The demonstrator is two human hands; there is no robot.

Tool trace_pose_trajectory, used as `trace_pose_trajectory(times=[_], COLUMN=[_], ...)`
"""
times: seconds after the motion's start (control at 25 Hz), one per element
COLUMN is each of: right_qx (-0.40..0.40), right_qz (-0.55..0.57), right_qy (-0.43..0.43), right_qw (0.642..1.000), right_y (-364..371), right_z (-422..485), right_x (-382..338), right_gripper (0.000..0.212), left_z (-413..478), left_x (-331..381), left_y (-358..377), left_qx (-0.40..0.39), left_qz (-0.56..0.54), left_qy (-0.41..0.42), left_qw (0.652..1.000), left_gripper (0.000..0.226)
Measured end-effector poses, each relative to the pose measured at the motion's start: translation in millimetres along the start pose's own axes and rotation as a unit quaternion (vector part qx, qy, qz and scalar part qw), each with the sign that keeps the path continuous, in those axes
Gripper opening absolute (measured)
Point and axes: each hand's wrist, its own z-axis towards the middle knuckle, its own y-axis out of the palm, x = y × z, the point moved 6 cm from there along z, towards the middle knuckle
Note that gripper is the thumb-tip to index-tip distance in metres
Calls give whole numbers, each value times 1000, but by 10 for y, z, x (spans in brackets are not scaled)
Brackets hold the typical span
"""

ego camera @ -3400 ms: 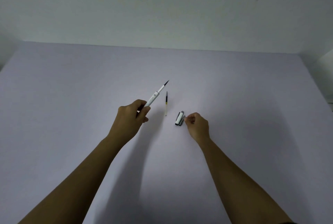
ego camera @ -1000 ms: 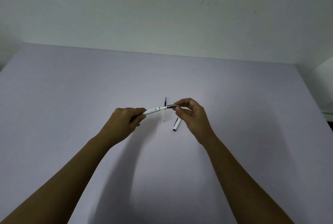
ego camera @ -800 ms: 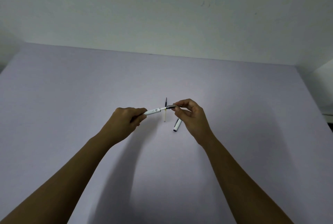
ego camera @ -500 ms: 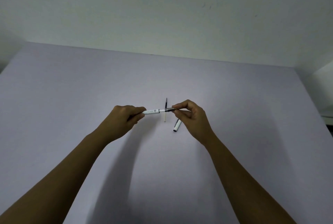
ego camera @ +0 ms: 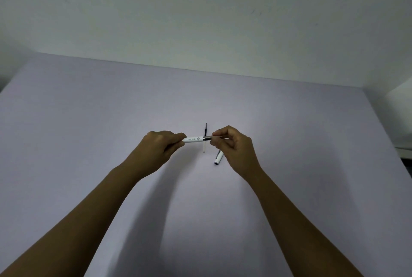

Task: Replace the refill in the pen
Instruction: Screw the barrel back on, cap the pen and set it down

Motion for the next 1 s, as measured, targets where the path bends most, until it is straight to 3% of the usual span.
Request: trace_pose_trajectory(times=[0.12, 0.2, 0.32, 0.44, 0.56, 0.68, 0.8, 0.92, 1.0], right_qx=[24, 44, 3, -19, -29, -55, -46, -70, -80], right_qz=[-57, -63, 1, -42, -49, -71, -120, -76, -87], right_qy=[-22, -27, -32, -47, -37, -88, -96, -93, -114], right_qw=[998, 997, 999, 998, 998, 992, 987, 990, 986], right_y=[3, 5, 16, -29, -59, -51, -60, -52, -54], right_z=[-13, 6, 40, 91, 131, 114, 127, 127, 111], right_x=[8, 1, -23, -38, -58, -149, -163, -181, -203], right_gripper=[23, 15, 19, 3, 5, 2, 24, 7, 10], left_z=[4, 9, 13, -12, -35, -32, -47, -64, -63], left_x=[41, 54, 18, 28, 59, 72, 93, 101, 115], left_y=[4, 9, -11, -27, -46, -65, -73, -74, -66], left_qx=[6, 14, 30, 33, 40, 43, 46, 50, 47], left_qz=[10, 11, 6, 3, 6, 9, 3, 5, 6], left_qy=[8, 6, -14, -12, -9, -3, 5, 4, 9], left_qw=[1000, 1000, 999, 999, 999, 999, 999, 999, 999], left_gripper=[14, 14, 13, 13, 13, 13, 12, 12, 11])
